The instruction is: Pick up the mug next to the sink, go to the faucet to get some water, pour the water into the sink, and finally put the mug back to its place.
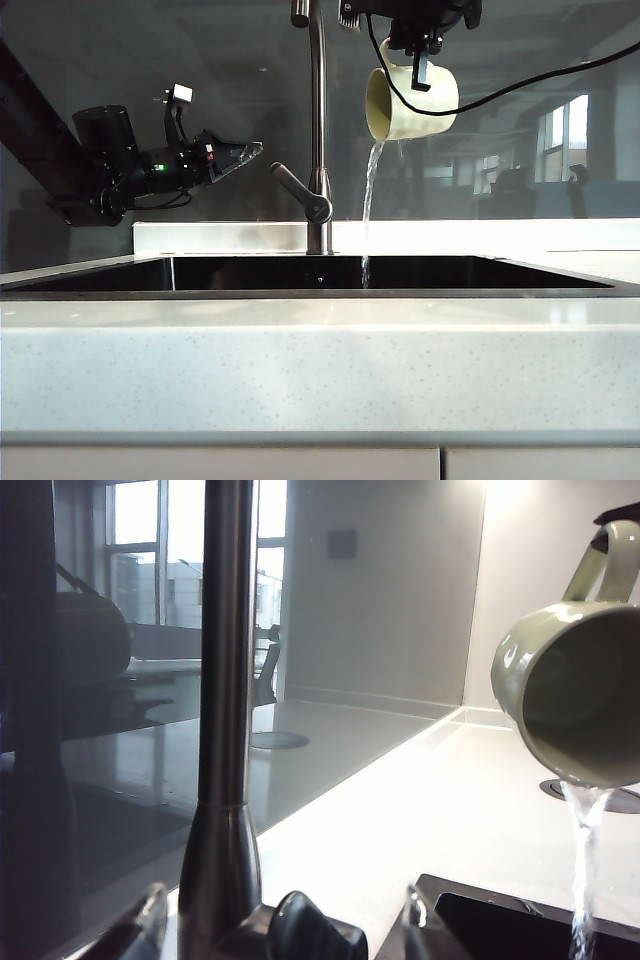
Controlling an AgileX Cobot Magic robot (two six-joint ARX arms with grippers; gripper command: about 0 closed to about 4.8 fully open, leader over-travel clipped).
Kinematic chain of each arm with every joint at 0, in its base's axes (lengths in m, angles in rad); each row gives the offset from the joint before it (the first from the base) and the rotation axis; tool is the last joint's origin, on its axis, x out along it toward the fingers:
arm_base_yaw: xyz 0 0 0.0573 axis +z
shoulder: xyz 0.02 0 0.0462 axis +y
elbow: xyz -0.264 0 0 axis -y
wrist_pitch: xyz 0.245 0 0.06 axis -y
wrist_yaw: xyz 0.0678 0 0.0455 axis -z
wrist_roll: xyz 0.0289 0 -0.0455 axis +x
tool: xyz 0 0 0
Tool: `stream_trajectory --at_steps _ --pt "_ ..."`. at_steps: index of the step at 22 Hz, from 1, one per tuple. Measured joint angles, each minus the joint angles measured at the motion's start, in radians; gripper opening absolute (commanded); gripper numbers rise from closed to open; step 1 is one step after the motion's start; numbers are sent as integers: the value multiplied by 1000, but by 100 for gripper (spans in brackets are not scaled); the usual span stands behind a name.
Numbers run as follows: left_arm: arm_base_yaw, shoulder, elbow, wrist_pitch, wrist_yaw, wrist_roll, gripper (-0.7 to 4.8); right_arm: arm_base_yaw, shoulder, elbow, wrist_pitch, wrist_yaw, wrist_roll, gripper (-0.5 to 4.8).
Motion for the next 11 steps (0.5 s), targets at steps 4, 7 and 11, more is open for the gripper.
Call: stream_trajectory --at_steps 4,7,11 --pt "0 0 -1 0 0 -15 296 0 0 0 0 0 -90 -5" --pt "0 0 -1 0 0 -18 296 0 0 0 0 0 -111 -5" --pt "0 0 -2 0 -1 -18 296 0 0 0 0 20 -106 -5"
